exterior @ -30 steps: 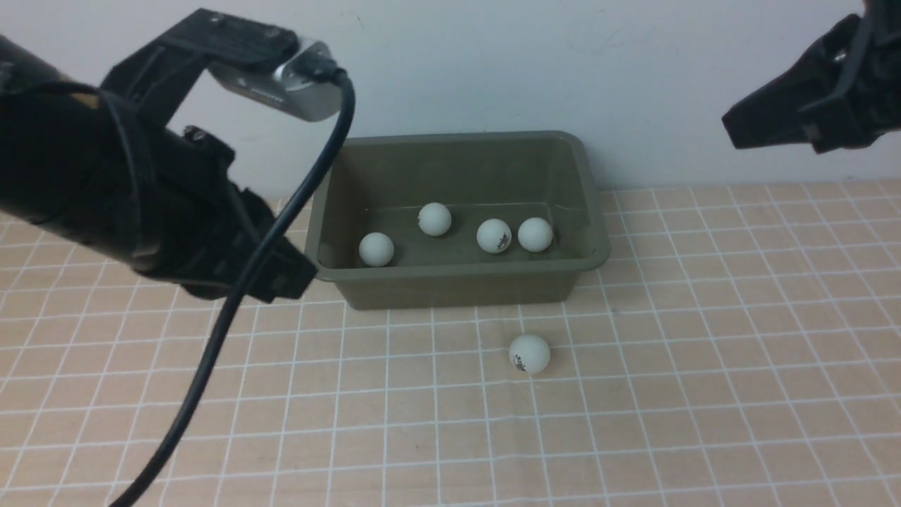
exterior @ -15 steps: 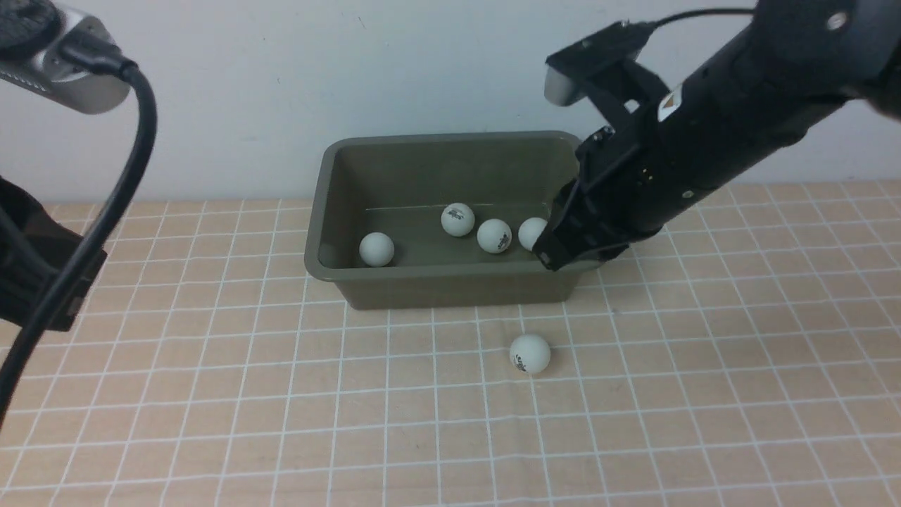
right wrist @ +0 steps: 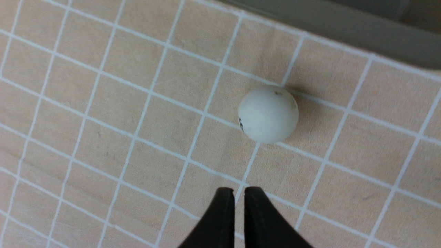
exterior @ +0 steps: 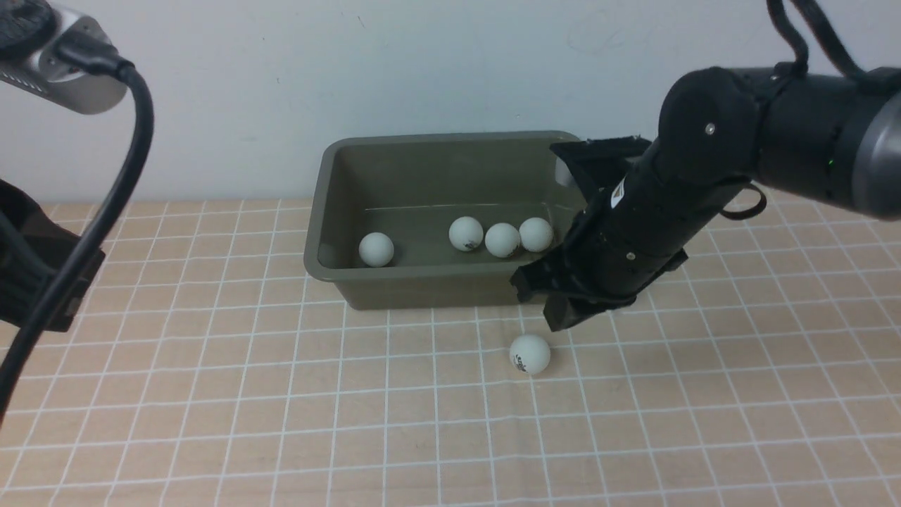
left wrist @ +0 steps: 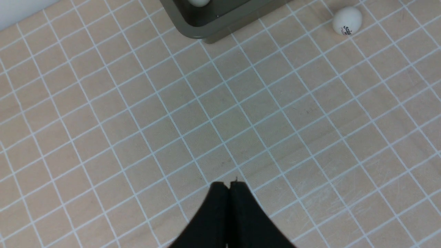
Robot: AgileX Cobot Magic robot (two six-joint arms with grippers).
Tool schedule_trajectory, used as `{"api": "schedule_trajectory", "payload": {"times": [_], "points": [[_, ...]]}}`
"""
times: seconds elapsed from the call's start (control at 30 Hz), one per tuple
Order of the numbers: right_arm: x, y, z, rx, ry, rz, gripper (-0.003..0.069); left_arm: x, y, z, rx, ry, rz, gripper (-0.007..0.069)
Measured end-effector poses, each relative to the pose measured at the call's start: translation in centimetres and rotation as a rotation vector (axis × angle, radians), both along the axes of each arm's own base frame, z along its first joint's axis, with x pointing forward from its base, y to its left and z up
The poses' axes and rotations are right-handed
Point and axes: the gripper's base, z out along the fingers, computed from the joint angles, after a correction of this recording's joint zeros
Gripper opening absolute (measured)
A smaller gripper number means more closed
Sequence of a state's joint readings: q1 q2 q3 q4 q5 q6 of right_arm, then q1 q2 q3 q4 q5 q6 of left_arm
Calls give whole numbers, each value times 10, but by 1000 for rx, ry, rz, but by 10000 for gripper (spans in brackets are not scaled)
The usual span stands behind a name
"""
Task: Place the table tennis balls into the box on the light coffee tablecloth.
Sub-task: 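Reach for and grasp a ping pong ball on the table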
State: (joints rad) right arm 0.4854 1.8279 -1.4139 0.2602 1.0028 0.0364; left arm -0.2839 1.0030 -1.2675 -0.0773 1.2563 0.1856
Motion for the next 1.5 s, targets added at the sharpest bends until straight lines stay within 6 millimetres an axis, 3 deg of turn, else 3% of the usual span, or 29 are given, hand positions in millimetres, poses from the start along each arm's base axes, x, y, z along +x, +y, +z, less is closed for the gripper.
{"api": "schedule_trajectory", "payload": {"times": [0.13, 0.3, 0.33, 0.4, 0.43, 0.6, 0.87, 1.23, 1.37, 1.5], "points": [[3, 1, -6, -5, 0, 4, 91, 0, 0, 0, 1, -1, -2, -69], [5, 7, -8, 1, -48, 39, 225, 0, 0, 0, 6, -3, -9, -69], [6, 9, -11, 1, -53, 45, 288, 0, 0, 0, 6, -3, -9, -69], [7, 11, -14, -2, -51, 46, 328, 0, 0, 0, 4, -2, -10, -69], [9, 13, -20, -3, -48, 44, 391, 0, 0, 0, 4, -2, -10, -69], [17, 16, -38, -8, -52, 34, 465, 0, -1, 0, 0, -1, -12, -69], [27, 21, -68, -30, -61, 50, 471, -1, -2, 0, -13, 3, -18, -69], [32, 22, -90, -56, -51, 59, 460, -1, -2, 0, -12, 2, -21, -69], [32, 21, -87, -69, -47, 70, 354, -1, -2, 0, -11, 2, -22, -69], [29, 16, -69, -138, -25, 126, 360, -1, -2, 0, -11, 2, -22, -69]]}}
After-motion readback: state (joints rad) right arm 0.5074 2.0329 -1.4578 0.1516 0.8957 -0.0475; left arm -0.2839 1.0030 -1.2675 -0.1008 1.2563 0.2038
